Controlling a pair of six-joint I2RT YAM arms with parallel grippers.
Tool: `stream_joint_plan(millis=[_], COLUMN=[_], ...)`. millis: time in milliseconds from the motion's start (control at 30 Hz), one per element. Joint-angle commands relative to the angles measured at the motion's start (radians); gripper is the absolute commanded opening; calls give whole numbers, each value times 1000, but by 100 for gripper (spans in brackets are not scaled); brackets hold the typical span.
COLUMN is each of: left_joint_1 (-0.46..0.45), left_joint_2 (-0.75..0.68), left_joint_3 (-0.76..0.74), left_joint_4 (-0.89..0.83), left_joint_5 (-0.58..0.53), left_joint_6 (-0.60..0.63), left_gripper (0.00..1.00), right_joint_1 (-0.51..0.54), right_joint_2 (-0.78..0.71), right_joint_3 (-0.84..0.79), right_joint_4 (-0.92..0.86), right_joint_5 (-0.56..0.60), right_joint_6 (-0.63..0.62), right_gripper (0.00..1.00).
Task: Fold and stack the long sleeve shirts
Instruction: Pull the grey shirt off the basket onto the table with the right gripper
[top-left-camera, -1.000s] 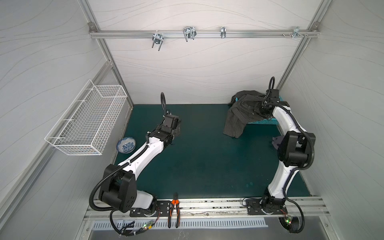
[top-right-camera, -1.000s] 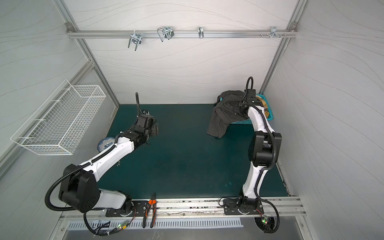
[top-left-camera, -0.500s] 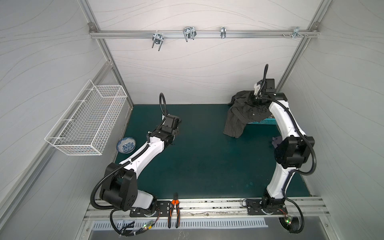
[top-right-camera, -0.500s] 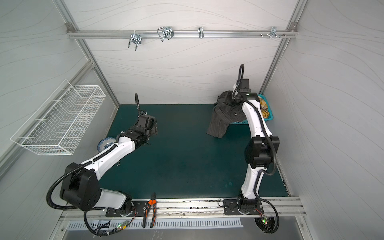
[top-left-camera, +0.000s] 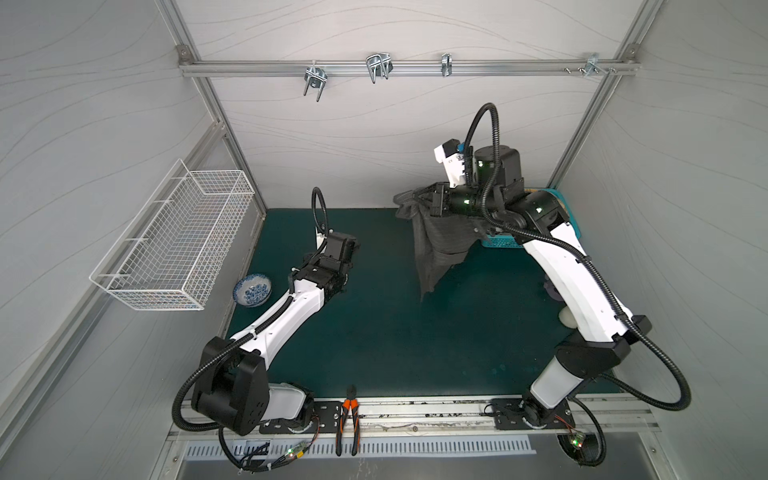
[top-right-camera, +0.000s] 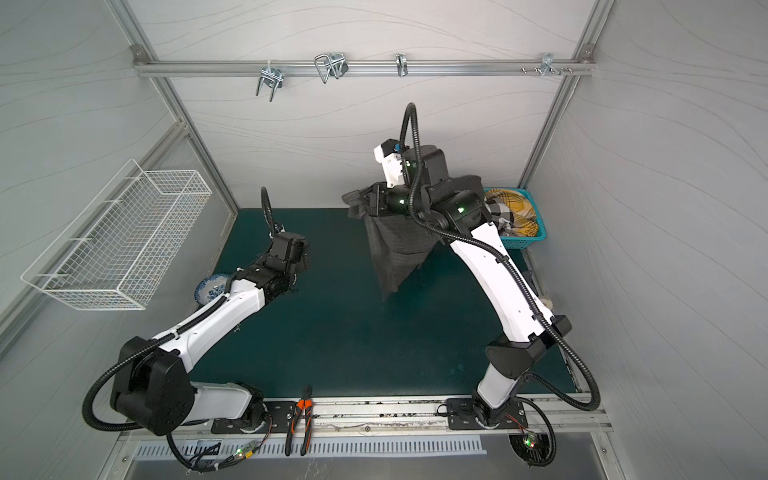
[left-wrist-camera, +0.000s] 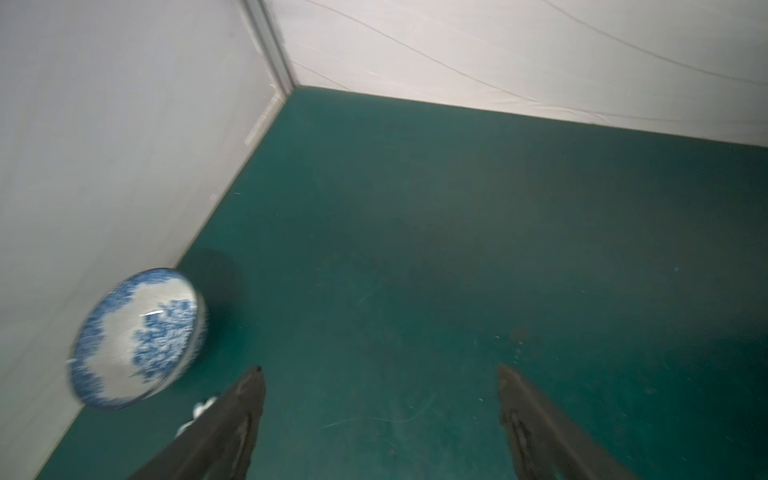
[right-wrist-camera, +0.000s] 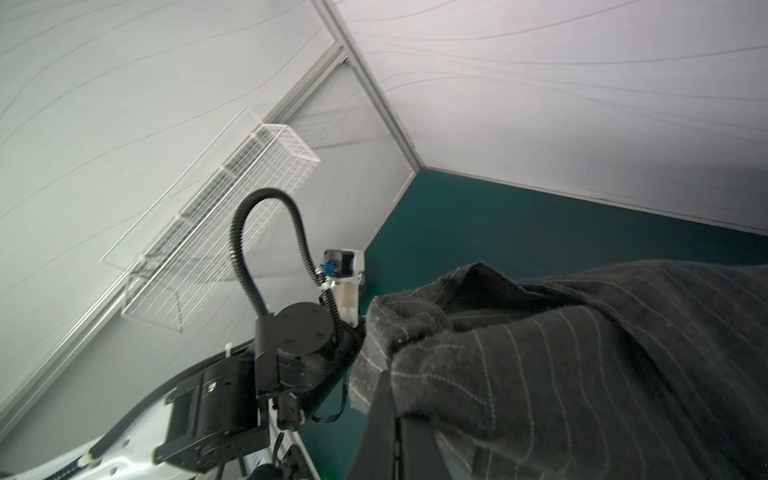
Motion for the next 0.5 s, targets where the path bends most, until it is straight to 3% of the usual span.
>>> stream_joint_plan(millis=[0, 67, 133, 167, 300, 333, 367, 400, 467], left_joint_1=[11, 66, 163, 203, 212, 212, 210, 205, 174], left_joint_2=[-19, -20, -59, -92, -181, -177, -163, -145, -110], left_joint_3=[87, 152, 137, 96, -62, -73, -71, -59, -29], left_joint_4=[-132, -282, -345, -327, -200, -189, -180, -181, -197], left_joint_5=[-176, -127, 65, 161, 336, 380, 434, 481, 536], left_joint_6=[-63, -142, -207, -224, -198, -195, -188, -178, -168], left_gripper=[88, 85, 82, 81, 82, 83, 83, 82, 82], right_joint_1=[27, 27, 22, 10, -82, -94, -101, -103, -98], right_joint_2=[0, -62, -158, -202, -281, -290, -302, -320, -359], right_joint_3=[-66, -224, -448, -559, -912, -957, -1000, -1035, -1070], right_joint_4=[-59, -28, 34, 69, 111, 95, 77, 55, 25], right_joint_5=[61, 98, 166, 183, 186, 230, 279, 333, 399], right_joint_6=[-9, -3, 5, 18, 80, 87, 94, 104, 116], right_gripper=[0, 0, 0, 0, 0, 13, 42, 61, 76])
